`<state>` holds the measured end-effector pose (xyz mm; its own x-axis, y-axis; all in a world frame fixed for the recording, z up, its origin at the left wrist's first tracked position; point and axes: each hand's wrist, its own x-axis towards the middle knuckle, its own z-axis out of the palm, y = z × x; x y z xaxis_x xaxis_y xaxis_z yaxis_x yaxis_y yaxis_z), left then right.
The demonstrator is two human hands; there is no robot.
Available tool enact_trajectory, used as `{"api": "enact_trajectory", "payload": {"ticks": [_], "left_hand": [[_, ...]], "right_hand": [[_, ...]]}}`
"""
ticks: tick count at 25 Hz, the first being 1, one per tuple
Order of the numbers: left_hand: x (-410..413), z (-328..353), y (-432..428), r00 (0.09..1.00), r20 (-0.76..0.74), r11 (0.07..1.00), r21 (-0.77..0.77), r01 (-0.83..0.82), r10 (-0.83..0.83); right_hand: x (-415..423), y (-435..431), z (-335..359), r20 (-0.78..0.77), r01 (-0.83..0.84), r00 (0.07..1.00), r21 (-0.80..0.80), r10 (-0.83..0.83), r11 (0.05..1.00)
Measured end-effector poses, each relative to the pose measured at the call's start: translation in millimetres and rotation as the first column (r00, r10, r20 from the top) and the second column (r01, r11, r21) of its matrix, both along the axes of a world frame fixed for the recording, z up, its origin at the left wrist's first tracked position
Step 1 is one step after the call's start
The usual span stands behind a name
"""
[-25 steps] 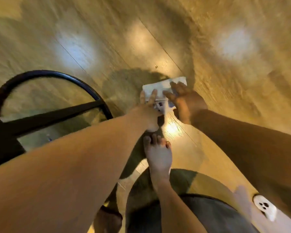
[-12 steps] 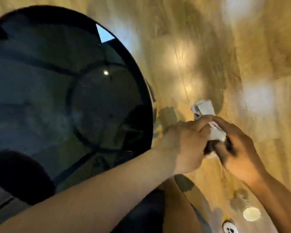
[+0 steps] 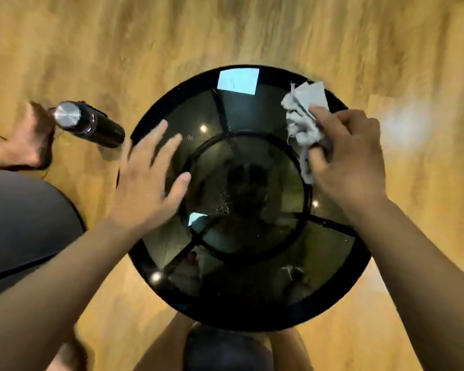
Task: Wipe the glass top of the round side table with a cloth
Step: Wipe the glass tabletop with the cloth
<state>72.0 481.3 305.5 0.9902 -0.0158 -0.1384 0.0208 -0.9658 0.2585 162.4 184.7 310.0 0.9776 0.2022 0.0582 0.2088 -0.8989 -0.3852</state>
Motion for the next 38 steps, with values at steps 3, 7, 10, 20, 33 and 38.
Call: {"api": "enact_trajectory", "payload": {"ticks": [3, 7, 10, 20, 33, 38], "left_hand": [[-1.9, -42.4, 44.9, 0.992, -0.1, 0.993, 0.098, -0.072, 0.082], [-15.4, -69.4, 52.0, 0.995, -0.086, 0.997, 0.057, 0.06, -0.055], [-12.9, -69.7, 53.0, 0.994, -0.082, 0.994, 0.084, 0.074, -0.067], [-9.6, -75.3, 50.7, 0.996, -0.055, 0.991, 0.113, 0.076, -0.07], [-10.9, -75.4, 50.6, 0.999, 0.001, 0.995, 0.082, 0.054, -0.054], [-10.8, -77.7, 49.9, 0.999, 0.026, 0.998, 0.05, 0.03, -0.032]], "right_hand": [[34.8, 34.8, -35.9, -0.113, -0.025, 0.994, -0.183, 0.004, 0.983], [15.6, 69.7, -46.7, -0.082, 0.047, 0.994, -0.243, -0.069, 0.969], [-23.3, 119.6, -46.8, -0.071, -0.044, 0.997, -0.175, 0.032, 0.984], [84.5, 72.3, -56.1, -0.026, 0.22, 0.974, -0.128, -0.226, 0.967], [92.5, 106.8, -47.3, -0.06, 0.067, 0.995, -0.11, -0.074, 0.992], [75.8, 166.5, -45.2, -0.096, 0.183, 0.977, -0.075, -0.19, 0.98]]}}
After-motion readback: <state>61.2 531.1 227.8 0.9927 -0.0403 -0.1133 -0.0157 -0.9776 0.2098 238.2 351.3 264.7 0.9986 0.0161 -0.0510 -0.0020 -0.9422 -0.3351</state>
